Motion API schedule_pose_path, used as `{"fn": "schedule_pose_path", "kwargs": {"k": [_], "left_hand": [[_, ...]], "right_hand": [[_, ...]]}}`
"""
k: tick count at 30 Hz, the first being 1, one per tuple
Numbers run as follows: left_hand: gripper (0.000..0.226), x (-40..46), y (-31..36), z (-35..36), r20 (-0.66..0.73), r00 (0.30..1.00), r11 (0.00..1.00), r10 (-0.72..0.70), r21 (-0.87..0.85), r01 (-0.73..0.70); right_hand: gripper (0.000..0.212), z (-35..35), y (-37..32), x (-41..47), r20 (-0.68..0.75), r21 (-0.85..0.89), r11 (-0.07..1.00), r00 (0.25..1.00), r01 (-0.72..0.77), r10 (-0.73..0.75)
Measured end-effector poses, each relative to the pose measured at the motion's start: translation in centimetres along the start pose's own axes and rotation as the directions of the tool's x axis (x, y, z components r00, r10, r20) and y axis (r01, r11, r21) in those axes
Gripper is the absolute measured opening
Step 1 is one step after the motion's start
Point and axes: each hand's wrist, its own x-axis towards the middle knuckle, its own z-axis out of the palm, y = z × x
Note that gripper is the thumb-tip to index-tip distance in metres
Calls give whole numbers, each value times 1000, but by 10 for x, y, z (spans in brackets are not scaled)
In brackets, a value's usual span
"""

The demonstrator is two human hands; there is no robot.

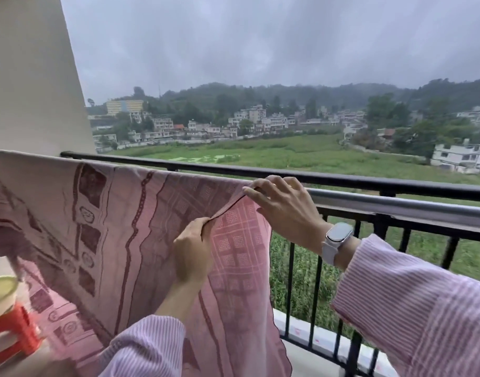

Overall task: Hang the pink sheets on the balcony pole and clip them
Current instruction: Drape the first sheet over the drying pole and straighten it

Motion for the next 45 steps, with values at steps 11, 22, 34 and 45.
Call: {"fn": "schedule_pose_path", "kwargs": {"k": [11,22,34,45], "left_hand": [[11,11,24,-60,-89,996,999,10,-45,-15],[16,3,141,-42,-81,996,996,31,-78,-38],[17,-79,369,65,-16,992,959,121,-255,-122],[20,-149,494,138,74,957,922,281,-298,-248]], "right_hand": [[12,0,-35,43,-193,134,979,973,154,-127],[10,-75,50,14,-239,229,967,969,112,-55],[8,-191,228,-146,-105,169,985,993,-43,61],[10,-237,312,-283,68,482,714,834,-508,548]]}}
